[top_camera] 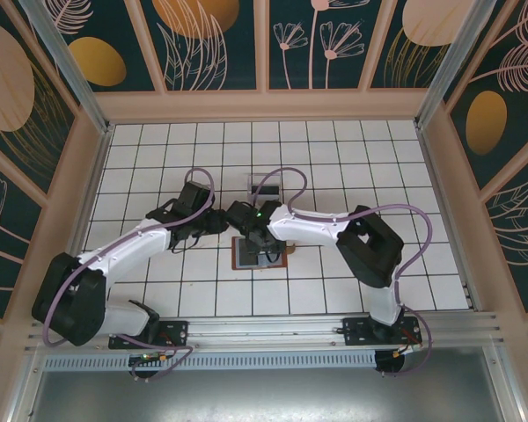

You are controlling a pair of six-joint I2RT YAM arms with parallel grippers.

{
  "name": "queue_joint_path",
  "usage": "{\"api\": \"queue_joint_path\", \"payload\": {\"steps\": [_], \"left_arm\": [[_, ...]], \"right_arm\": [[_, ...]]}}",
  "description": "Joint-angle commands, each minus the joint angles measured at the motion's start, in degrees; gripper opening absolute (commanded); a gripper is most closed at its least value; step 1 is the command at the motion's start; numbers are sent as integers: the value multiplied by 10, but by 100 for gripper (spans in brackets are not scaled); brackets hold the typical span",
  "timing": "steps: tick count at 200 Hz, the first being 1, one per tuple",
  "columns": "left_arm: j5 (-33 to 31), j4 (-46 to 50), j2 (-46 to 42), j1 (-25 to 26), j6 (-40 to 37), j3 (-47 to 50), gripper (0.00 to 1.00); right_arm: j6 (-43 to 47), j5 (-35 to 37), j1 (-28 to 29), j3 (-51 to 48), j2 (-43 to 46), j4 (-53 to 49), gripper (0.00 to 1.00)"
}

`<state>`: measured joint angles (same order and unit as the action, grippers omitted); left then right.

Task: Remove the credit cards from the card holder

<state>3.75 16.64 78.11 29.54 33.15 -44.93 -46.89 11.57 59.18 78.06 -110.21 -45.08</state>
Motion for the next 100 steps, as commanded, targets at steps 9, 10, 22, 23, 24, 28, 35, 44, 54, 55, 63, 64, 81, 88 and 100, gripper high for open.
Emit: {"api": "queue_joint_path", "payload": {"steps": [9, 10, 22, 23, 24, 28, 35, 44, 54, 55, 63, 64, 81, 88, 100], "left_arm": [[66, -1, 13, 12, 4, -12, 44], [66, -1, 13, 12, 4, -11, 44], [73, -1, 15, 23, 11, -6, 43], [74, 0, 15, 24, 12, -6, 43], [74, 0, 16, 25, 13, -6, 43], [75, 0, 16, 29, 14, -5, 43], [75, 1, 19, 37, 17, -3, 43], [73, 1, 23, 48, 22, -1, 43], [73, -1, 26, 59, 29, 4, 42], [73, -1, 26, 59, 30, 4, 42], [73, -3, 29, 68, 35, 7, 41], [73, -3, 29, 68, 35, 8, 41], [72, -10, 32, 80, 47, 19, 40], [72, -14, 33, 83, 50, 23, 40], [71, -16, 35, 86, 54, 29, 39]], "right_arm": [[-18, 33, -16, -35, 50, -22, 44], [-17, 33, -16, -36, 51, -22, 44], [-19, 36, -20, -48, 63, -22, 44], [-19, 36, -21, -50, 64, -22, 44], [-19, 36, -21, -51, 66, -23, 44], [-19, 38, -23, -55, 70, -23, 44], [-19, 40, -25, -62, 76, -25, 44], [-20, 46, -29, -70, 86, -28, 44], [-19, 48, -33, -78, 96, -27, 44], [-19, 48, -33, -78, 96, -27, 44], [-20, 47, -37, -82, 103, -27, 44], [-19, 47, -37, -83, 104, -27, 44], [-19, 43, -39, -88, 119, -18, 44], [-17, 34, -40, -89, 125, -8, 44], [-15, 13, -42, -97, 137, 18, 44]]}}
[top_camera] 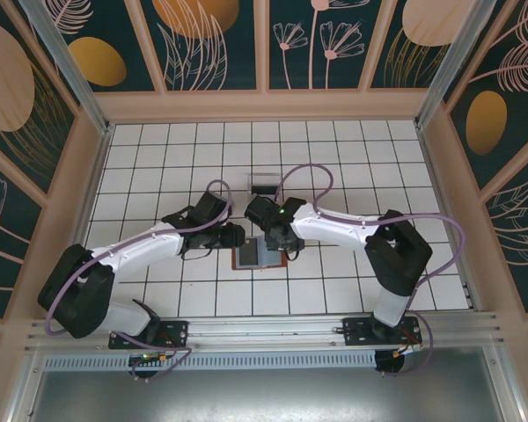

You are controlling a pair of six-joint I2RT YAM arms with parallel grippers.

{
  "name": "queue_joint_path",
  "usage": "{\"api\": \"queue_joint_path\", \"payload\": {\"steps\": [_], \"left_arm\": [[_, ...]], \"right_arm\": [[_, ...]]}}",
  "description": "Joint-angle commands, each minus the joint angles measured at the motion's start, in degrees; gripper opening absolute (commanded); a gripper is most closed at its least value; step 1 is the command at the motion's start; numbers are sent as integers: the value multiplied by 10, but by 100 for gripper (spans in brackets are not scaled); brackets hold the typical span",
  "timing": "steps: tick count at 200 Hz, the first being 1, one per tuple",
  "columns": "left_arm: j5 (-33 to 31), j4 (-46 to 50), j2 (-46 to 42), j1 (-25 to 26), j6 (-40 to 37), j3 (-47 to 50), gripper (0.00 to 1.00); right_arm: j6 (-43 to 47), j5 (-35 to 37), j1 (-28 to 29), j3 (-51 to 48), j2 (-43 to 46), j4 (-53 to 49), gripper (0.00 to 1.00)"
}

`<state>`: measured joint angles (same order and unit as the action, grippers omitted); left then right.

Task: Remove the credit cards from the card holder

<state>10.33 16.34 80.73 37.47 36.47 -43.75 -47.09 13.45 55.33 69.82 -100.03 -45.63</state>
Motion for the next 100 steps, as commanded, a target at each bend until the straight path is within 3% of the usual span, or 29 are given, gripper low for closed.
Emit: {"api": "queue_joint_path", "payload": {"steps": [1, 55, 100], "left_arm": [[6, -14, 9, 8, 21, 17, 39], [8, -19, 24, 15, 22, 34, 34], [14, -23, 46, 16, 15, 41, 33]], "right_arm": [[-13, -8, -3, -15, 36, 26, 44], [-11, -164, -13, -65, 60, 212, 43], [-14, -233, -27, -77, 22, 287, 37]]}}
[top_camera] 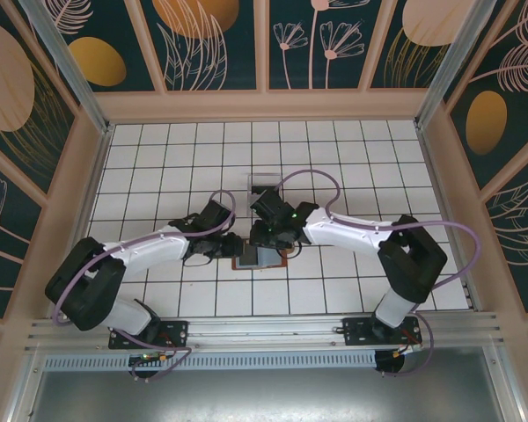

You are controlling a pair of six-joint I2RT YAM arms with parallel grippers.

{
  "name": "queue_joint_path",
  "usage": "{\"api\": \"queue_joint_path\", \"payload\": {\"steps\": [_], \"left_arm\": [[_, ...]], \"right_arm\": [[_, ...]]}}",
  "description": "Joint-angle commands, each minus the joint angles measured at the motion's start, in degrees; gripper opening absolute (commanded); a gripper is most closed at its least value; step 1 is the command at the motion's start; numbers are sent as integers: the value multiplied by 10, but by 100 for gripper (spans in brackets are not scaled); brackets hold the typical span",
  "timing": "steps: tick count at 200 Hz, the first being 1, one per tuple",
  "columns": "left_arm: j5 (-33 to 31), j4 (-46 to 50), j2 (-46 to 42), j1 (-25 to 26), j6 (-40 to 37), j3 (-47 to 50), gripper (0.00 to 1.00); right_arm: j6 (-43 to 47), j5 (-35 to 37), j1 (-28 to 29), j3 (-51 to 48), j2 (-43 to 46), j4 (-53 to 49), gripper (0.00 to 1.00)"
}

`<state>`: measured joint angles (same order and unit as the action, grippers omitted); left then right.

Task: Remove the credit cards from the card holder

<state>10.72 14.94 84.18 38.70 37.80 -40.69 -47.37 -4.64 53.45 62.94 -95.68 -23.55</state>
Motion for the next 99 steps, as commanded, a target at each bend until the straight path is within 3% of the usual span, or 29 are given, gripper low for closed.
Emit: {"api": "queue_joint_path", "payload": {"steps": [1, 99], "left_arm": [[10, -9, 11, 3, 2, 11, 33], [-1, -7, 28, 4, -2, 25, 28]], "right_arm": [[-11, -52, -8, -8, -22, 67, 37], [-21, -117, -28, -38, -78, 144, 32]]}}
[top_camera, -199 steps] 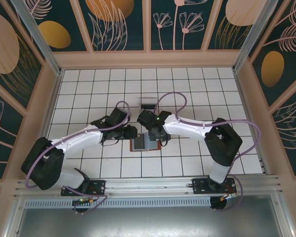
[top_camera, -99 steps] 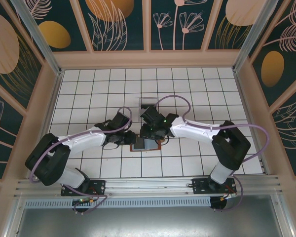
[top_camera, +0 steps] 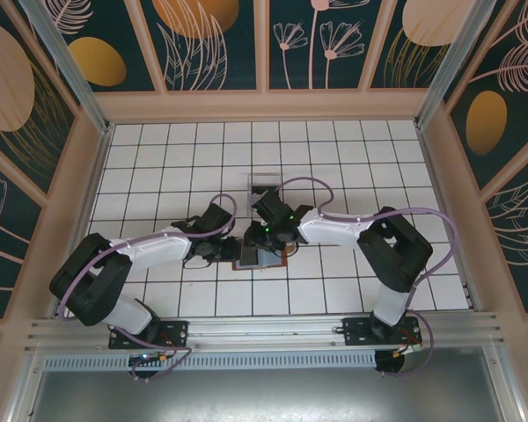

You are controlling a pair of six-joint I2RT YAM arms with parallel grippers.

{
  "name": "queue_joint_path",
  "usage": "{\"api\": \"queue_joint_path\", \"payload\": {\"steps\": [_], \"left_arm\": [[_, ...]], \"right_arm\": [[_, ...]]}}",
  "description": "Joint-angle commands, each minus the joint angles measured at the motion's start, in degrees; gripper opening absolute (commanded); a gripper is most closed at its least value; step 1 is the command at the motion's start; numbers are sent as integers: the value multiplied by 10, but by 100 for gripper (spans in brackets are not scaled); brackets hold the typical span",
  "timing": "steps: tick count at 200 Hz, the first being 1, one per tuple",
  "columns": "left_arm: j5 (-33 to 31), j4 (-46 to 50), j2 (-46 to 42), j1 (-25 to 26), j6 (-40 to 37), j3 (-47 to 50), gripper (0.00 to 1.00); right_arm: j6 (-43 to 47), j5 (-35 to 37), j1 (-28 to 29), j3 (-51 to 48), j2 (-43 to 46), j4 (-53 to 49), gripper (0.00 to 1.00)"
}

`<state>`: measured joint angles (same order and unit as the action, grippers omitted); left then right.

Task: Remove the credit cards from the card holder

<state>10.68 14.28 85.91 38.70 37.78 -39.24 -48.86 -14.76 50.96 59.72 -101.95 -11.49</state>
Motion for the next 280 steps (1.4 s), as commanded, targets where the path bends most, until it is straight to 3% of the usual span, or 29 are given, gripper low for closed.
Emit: {"api": "queue_joint_path", "payload": {"steps": [1, 209, 280], "left_arm": [[0, 0, 11, 4, -2, 10, 28], [-15, 16, 10, 4, -3, 3, 28], [-30, 35, -17, 3, 1, -36, 30]], "right_arm": [[-6, -16, -4, -6, -16, 23, 32], [25, 75, -2, 29, -24, -92, 32], [18, 43, -1, 31, 14, -56, 32]]}}
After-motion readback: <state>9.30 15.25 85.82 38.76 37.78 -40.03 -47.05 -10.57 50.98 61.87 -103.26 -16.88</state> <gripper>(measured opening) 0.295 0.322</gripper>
